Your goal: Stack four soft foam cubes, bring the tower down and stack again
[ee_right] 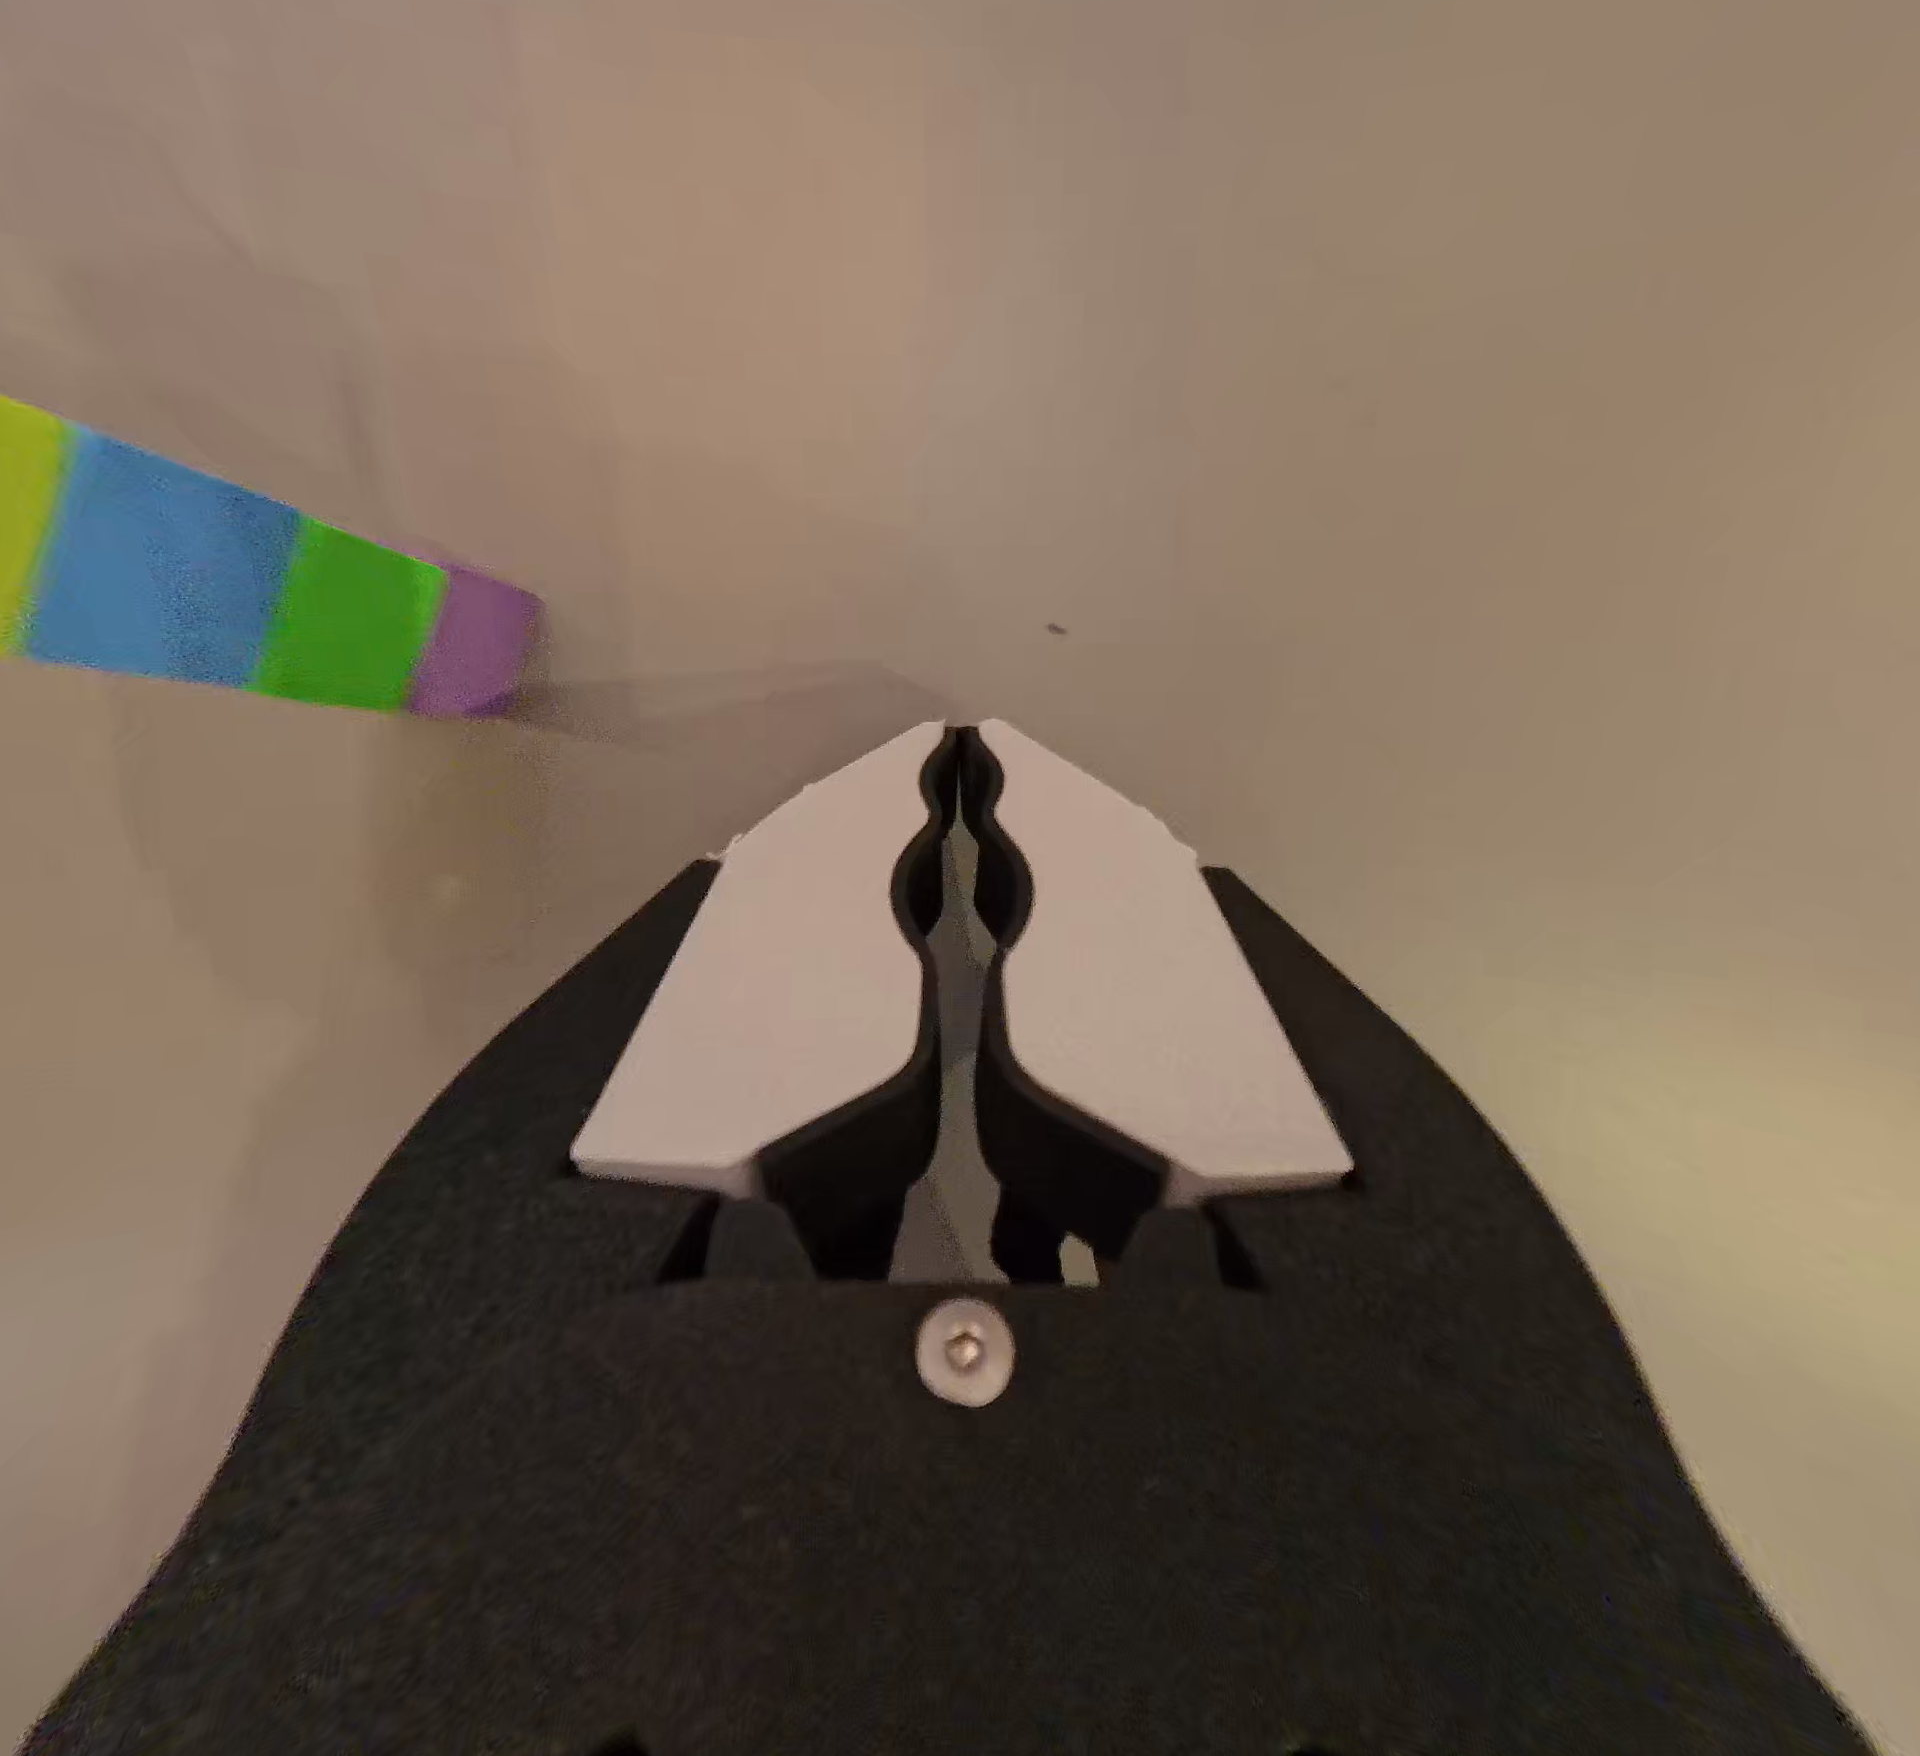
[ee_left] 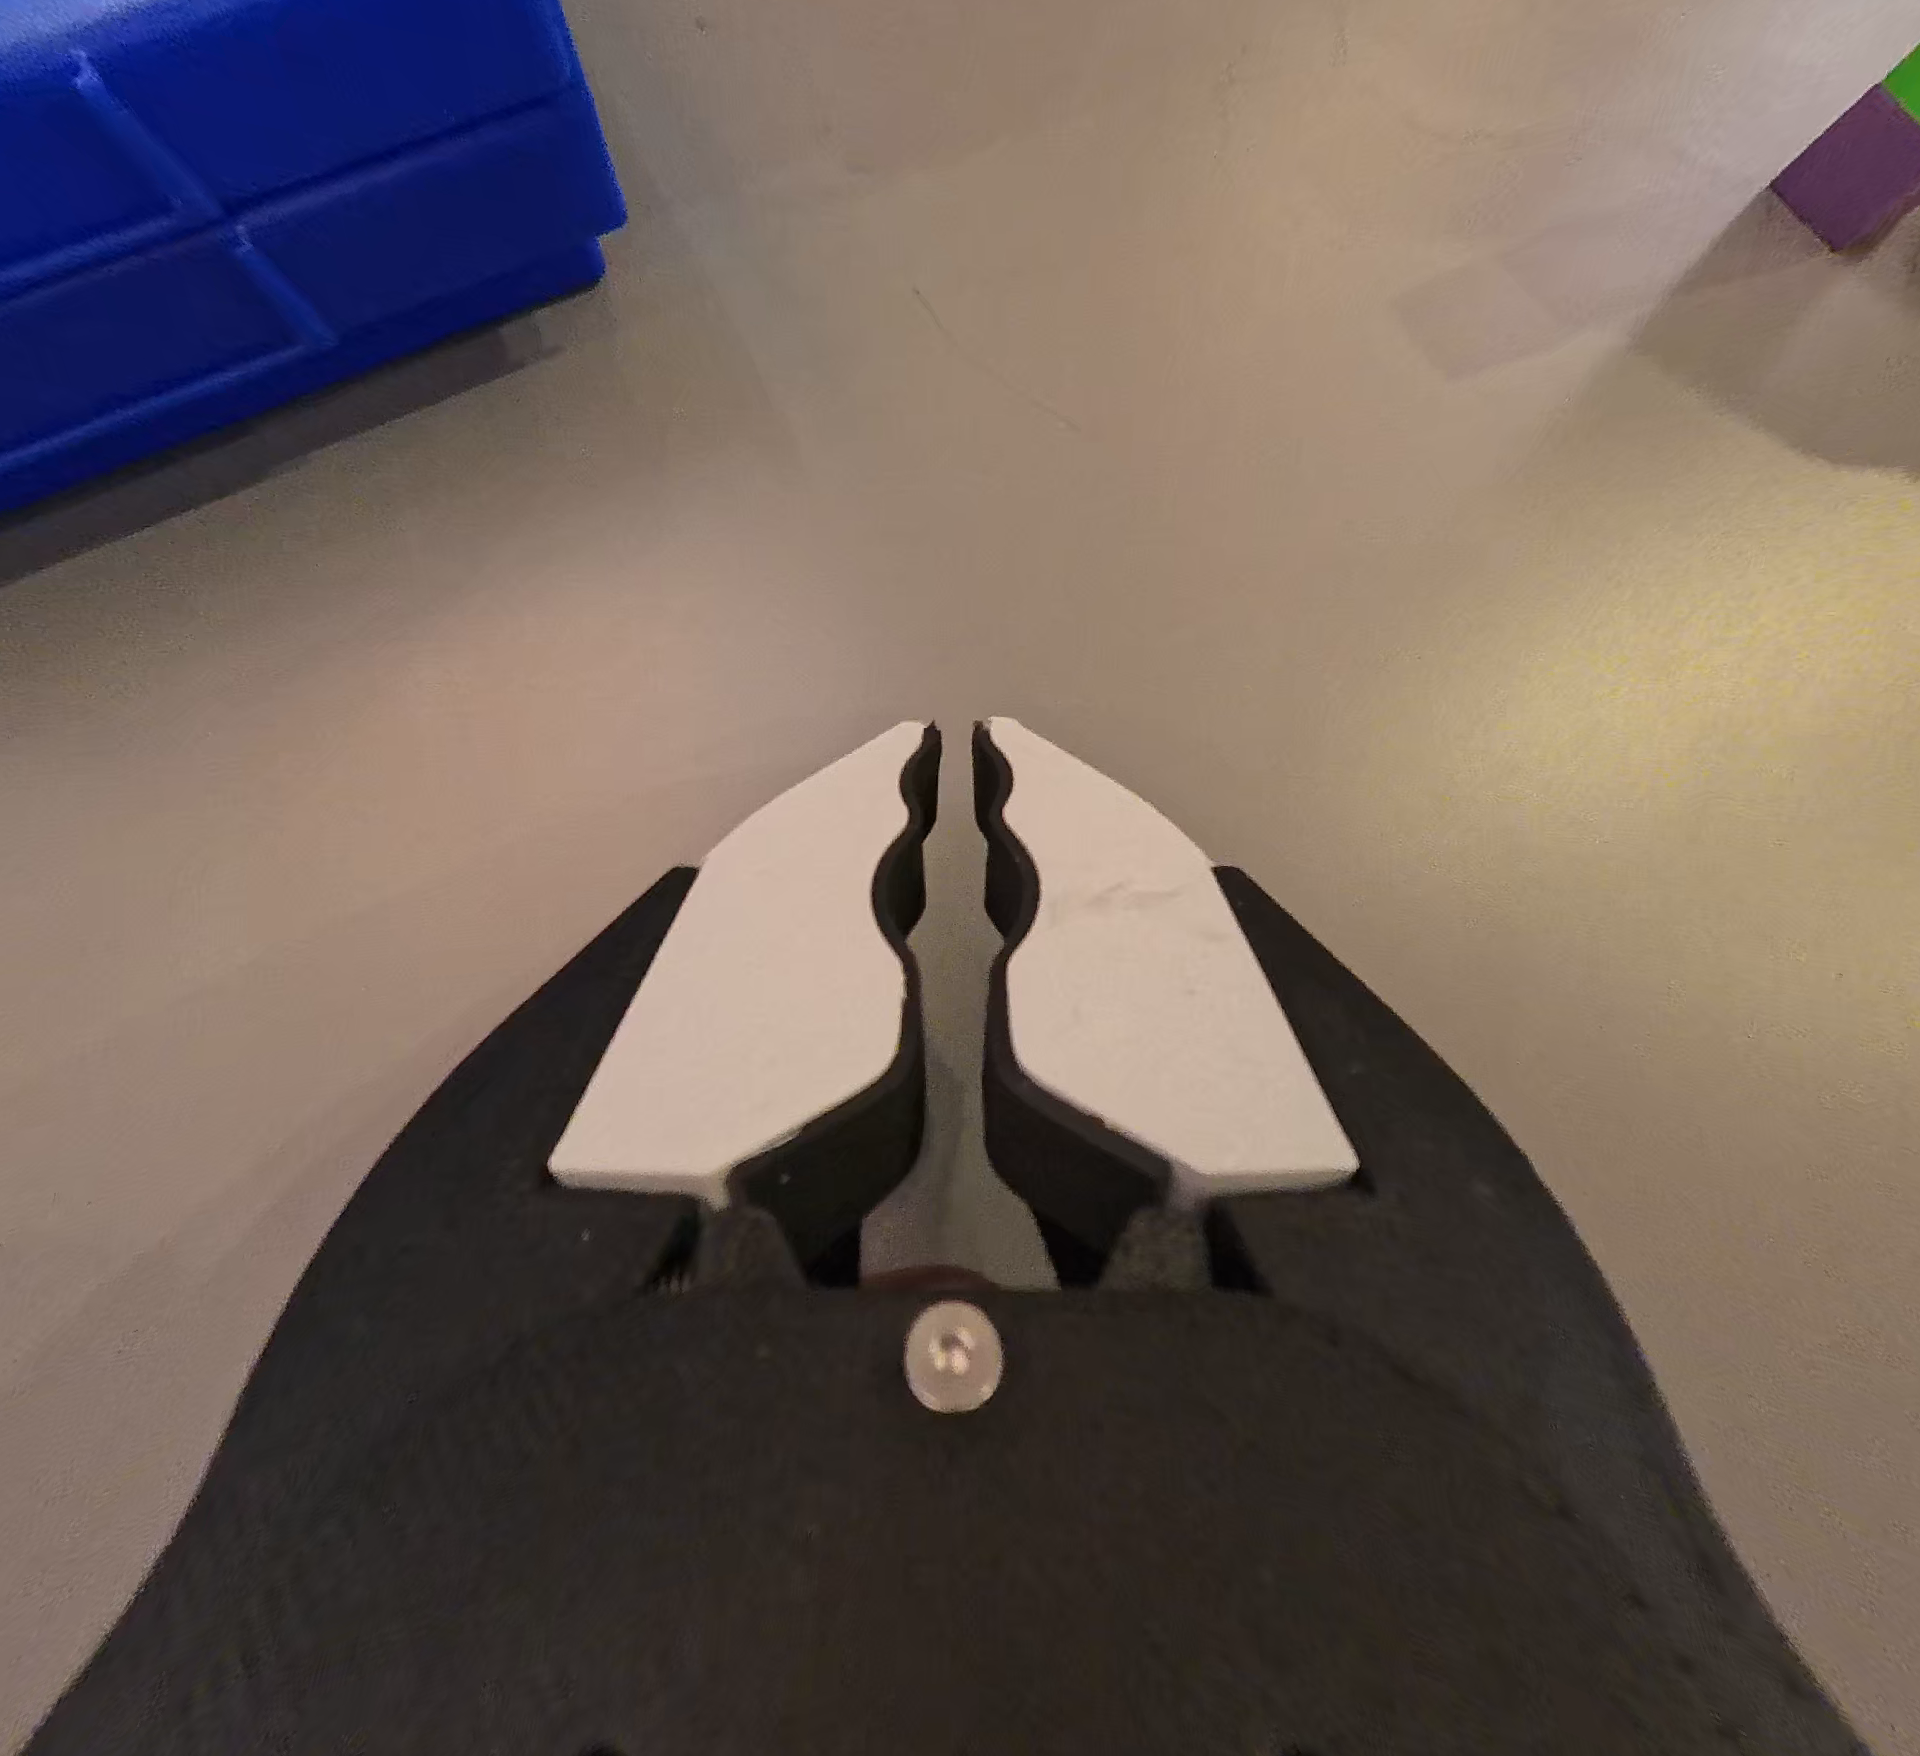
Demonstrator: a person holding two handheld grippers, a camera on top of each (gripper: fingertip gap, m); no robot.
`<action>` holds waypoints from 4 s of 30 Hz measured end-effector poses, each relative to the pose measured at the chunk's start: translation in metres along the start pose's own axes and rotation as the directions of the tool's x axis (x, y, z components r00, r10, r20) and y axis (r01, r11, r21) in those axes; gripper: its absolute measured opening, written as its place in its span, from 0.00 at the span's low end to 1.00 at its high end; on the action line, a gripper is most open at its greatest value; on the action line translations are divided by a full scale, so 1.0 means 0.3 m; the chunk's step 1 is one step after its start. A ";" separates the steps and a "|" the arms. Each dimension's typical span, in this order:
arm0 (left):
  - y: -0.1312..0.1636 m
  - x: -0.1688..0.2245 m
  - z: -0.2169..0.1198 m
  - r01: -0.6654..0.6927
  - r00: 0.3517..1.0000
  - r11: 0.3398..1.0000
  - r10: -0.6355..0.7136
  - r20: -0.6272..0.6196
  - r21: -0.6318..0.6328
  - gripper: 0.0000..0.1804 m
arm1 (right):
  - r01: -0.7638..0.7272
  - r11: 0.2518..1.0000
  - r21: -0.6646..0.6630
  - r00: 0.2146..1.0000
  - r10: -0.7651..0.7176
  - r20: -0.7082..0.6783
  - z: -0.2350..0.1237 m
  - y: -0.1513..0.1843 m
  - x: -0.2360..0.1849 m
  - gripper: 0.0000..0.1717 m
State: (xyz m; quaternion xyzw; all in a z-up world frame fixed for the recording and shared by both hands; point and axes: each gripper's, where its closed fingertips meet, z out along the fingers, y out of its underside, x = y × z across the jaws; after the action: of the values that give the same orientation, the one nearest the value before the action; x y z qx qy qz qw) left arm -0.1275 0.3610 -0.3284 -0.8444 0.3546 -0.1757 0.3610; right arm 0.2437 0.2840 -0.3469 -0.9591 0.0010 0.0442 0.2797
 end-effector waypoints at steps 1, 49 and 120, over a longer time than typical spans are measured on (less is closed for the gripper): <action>-0.001 -0.003 -0.004 0.003 1.000 1.000 -0.003 0.002 0.002 0.03 | 0.002 1.000 -0.008 1.000 -0.002 0.014 0.011 -0.016 -0.035 0.00; -0.156 0.494 0.267 -0.235 0.968 0.970 0.226 -0.111 -0.067 0.32 | 0.514 0.810 0.282 0.733 -0.586 0.346 0.033 -0.116 -0.490 0.23; -0.221 0.691 0.215 -0.692 0.205 0.608 0.683 -0.701 0.390 0.15 | 0.585 0.747 0.317 0.452 -0.624 0.638 -0.011 0.046 -0.433 0.26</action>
State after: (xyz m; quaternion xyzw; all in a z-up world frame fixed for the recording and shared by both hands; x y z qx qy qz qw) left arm 0.0818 0.2742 -0.3149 -0.4214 0.8120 -0.3538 0.1949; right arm 0.1142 0.2677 -0.3406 -0.7930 -0.4459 0.3077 0.2787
